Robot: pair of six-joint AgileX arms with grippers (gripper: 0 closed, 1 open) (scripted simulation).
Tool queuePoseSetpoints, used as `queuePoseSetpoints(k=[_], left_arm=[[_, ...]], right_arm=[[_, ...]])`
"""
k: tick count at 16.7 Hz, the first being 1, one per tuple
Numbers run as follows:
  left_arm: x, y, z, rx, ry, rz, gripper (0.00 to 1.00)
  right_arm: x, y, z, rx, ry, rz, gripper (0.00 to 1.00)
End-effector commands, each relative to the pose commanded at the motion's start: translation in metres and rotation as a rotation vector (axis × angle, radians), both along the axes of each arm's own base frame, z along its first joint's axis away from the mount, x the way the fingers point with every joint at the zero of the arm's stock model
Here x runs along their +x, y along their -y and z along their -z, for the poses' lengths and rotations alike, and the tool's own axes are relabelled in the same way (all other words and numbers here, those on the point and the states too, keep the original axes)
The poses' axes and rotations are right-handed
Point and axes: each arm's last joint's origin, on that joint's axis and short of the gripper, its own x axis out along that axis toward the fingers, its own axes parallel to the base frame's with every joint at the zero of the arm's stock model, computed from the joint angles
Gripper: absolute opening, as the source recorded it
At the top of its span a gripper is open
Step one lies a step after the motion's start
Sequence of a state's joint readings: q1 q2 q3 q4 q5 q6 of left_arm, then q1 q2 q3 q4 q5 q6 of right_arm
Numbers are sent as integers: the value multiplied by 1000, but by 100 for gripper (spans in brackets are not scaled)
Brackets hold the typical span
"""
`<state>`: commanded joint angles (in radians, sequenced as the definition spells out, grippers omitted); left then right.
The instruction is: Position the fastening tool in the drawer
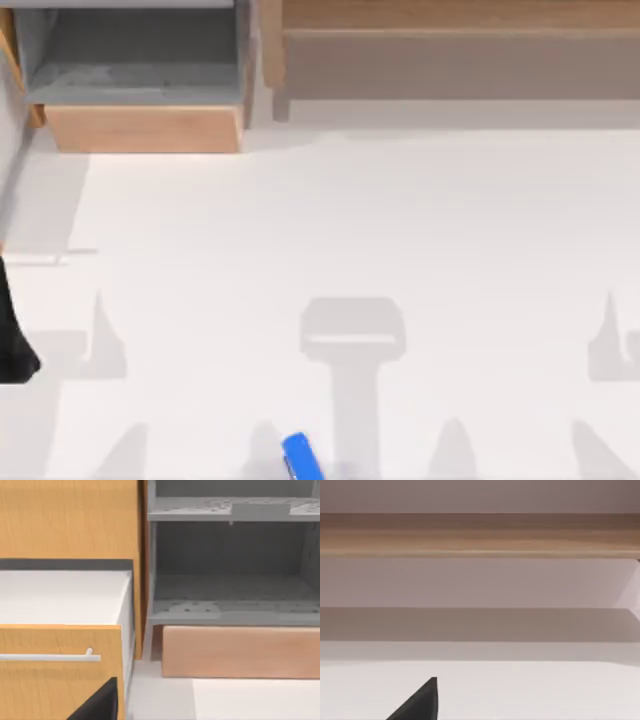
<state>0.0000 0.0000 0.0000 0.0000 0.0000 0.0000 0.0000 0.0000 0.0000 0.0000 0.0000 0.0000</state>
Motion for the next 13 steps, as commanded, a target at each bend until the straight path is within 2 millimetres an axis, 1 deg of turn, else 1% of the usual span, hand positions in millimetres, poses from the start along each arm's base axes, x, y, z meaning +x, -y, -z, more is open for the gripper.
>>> queuePoseSetpoints(k=[3,6,8,10,13], left_arm=[[0,1,-1,-11,-10,9,100],[2,9,-13,-99,-98,75,100],[6,18,-24,-192,-212,137,100],[14,31,-36,-296,-370,193,100],[31,61,-51,-432,-668,231,100]], right_arm=[[0,0,0,0,0,0,100],[0,0,0,0,0,0,100],[0,0,0,0,0,0,100],[0,0,0,0,0,0,100],[0,0,0,0,0,0,100]])
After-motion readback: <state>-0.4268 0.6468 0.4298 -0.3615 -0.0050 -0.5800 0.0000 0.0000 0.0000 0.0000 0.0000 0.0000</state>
